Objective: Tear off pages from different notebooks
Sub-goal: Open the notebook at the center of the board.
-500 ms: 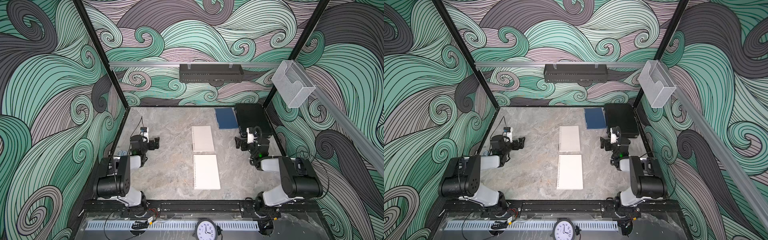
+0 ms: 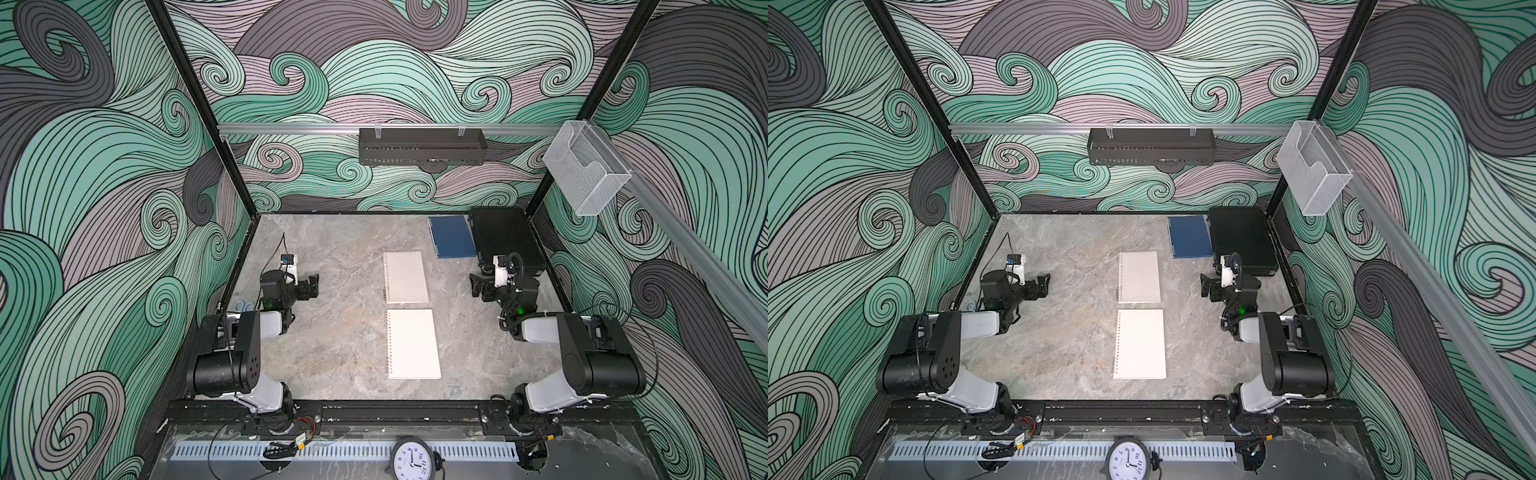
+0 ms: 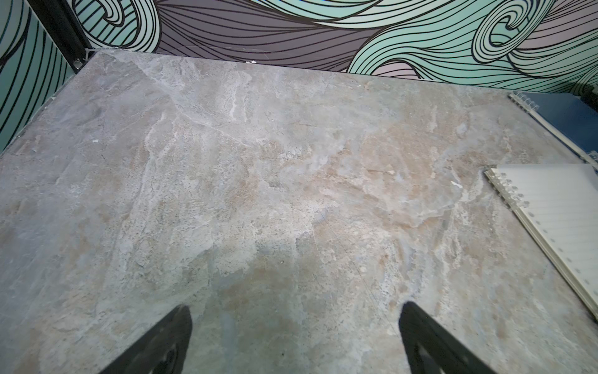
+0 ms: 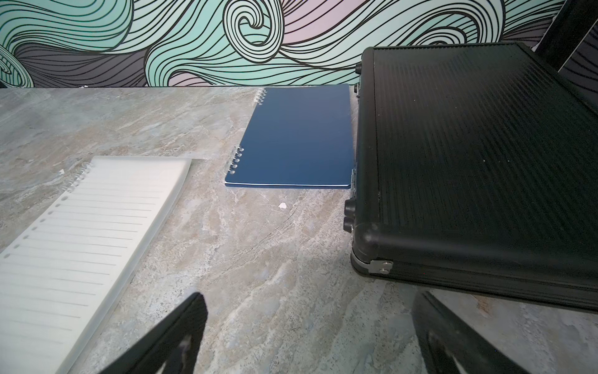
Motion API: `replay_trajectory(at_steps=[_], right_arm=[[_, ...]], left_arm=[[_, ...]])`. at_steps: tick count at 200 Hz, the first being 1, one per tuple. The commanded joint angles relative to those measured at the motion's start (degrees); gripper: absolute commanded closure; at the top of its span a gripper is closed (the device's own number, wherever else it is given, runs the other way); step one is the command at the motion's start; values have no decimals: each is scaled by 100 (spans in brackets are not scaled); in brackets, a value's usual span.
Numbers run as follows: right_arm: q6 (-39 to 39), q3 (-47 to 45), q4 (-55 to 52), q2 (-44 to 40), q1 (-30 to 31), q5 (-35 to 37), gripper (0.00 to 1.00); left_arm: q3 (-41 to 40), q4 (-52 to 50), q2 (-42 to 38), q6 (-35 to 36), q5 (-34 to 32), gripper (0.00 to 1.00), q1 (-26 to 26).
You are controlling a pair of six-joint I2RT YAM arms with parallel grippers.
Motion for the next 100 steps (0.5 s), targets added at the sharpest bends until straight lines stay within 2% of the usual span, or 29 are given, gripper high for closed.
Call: replay_trajectory(at_steps=[1, 59, 71, 89, 100], right_arm=[[-112, -42, 121, -73, 9, -21, 1], [-112, -59, 139, -87, 9, -17, 1], [-13, -18, 69, -154, 92, 437, 1], [138, 337, -1133, -811, 163, 1081, 1], [279, 706, -2095, -1238, 192, 1330, 1]], left_arm=[[26, 65, -59, 82, 87, 2, 13], [28, 54, -71, 82, 87, 2, 18], [138, -6, -128, 110, -9, 2, 13], [1177, -2085, -563, 65, -83, 1, -28], [1611, -2820, -896, -140, -66, 1, -56]])
